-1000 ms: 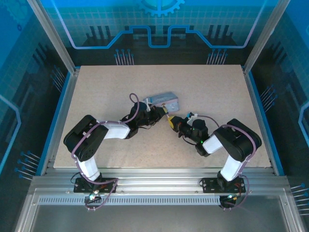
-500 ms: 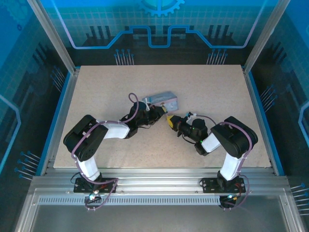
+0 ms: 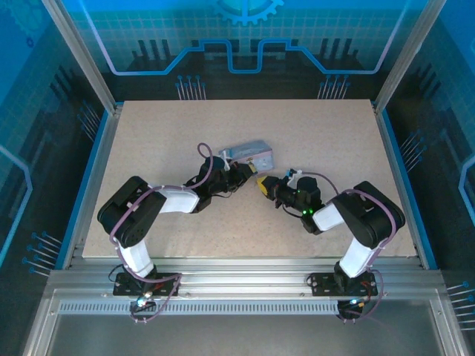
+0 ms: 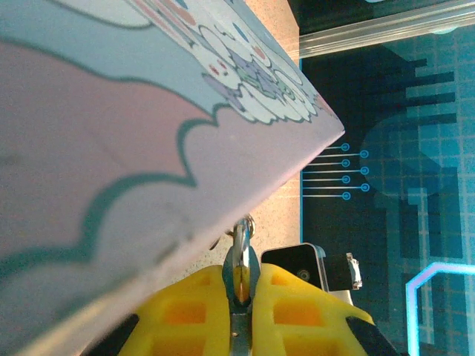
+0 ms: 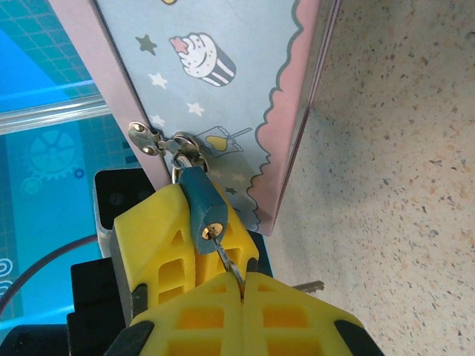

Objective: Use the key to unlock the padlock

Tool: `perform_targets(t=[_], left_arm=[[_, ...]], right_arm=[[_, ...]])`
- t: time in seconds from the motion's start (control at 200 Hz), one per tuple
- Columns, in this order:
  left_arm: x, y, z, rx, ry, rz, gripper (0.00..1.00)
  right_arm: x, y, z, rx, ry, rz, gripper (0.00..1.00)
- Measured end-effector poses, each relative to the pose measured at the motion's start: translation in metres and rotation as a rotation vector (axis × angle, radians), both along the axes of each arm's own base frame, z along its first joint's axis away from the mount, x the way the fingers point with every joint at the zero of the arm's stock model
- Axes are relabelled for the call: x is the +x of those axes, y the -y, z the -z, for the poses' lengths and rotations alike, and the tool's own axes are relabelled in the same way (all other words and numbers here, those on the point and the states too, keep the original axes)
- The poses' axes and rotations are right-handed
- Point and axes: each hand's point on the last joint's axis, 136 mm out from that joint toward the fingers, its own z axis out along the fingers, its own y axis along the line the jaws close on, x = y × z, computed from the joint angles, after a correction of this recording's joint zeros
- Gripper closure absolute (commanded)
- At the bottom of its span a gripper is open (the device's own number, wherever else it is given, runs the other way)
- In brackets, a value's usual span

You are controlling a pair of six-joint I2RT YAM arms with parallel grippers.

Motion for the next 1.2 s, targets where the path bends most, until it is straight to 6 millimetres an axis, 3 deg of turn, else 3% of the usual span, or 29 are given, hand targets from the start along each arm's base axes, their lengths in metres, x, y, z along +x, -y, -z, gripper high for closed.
perform_targets(t=[0.685, 0.991, 1.196], left_arm=[[0.0033, -0.0073, 0.0033, 0.006, -0.001, -0.025, 1.0], [0.0025, -0.0065, 0.0026, 0.002, 0.001, -0.018, 1.0], [0.0051, -0.0086, 0.0018, 0.004, 0.007, -0.035, 1.0]], right_arm=[[0.0073, -0.0057, 0.002, 0.033, -0.04, -0.087, 1.0], [0.0046, -0.0048, -0.0023, -0.076, -0.011, -0.088, 1.0], [0.0088, -0.0078, 0.0019, -0.022, -0.031, -0.08, 1.0]])
